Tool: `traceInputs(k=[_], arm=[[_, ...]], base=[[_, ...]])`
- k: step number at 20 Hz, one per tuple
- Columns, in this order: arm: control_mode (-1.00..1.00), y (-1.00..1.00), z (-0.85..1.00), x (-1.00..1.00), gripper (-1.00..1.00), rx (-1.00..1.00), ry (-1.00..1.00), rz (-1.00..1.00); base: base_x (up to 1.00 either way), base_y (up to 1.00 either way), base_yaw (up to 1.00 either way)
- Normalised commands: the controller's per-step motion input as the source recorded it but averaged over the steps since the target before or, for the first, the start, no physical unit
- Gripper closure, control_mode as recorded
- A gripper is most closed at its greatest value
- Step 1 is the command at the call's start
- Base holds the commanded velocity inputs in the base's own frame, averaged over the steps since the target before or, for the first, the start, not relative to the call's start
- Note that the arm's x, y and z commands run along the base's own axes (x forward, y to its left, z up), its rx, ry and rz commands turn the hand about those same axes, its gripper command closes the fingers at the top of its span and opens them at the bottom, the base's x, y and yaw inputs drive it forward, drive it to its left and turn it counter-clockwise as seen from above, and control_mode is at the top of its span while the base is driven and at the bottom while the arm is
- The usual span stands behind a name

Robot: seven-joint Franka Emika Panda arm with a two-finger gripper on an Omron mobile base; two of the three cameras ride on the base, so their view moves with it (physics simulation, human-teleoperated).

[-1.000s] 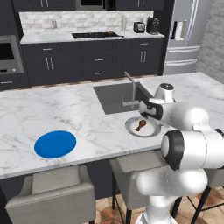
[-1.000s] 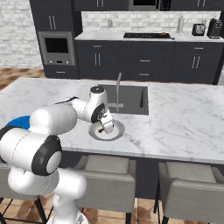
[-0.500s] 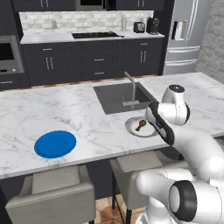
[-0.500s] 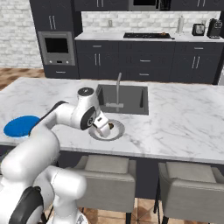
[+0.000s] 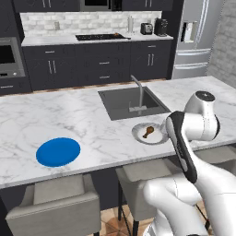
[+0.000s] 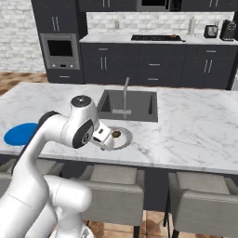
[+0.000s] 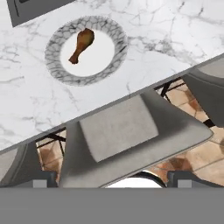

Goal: Take the chicken drumsticks from the pan and place one on each plate on the dining counter.

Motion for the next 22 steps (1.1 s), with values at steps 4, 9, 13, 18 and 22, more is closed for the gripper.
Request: traceInputs(k=[4,9,13,18,22], arm=[[-1.0,0.0,0.25,-0.49,-1.0,-0.04,0.0,0.11],[-1.0,0.0,0.0,0.0,-1.0,0.0,0.0,0.0],[1.0,0.0,0.0,0.0,-1.0,0.0,0.0,0.0],[1.0,0.0,0.0,0.0,-1.0,0.0,0.0,0.0],[1.0,0.0,0.0,0.0,-1.0,0.0,0.0,0.0]], base=[[0.0,0.0,0.0],[0.0,0.0,0.0],[0.01,-0.17,-0.15],[0.13,-0.67,-0.32],[0.18,-0.84,-0.24]])
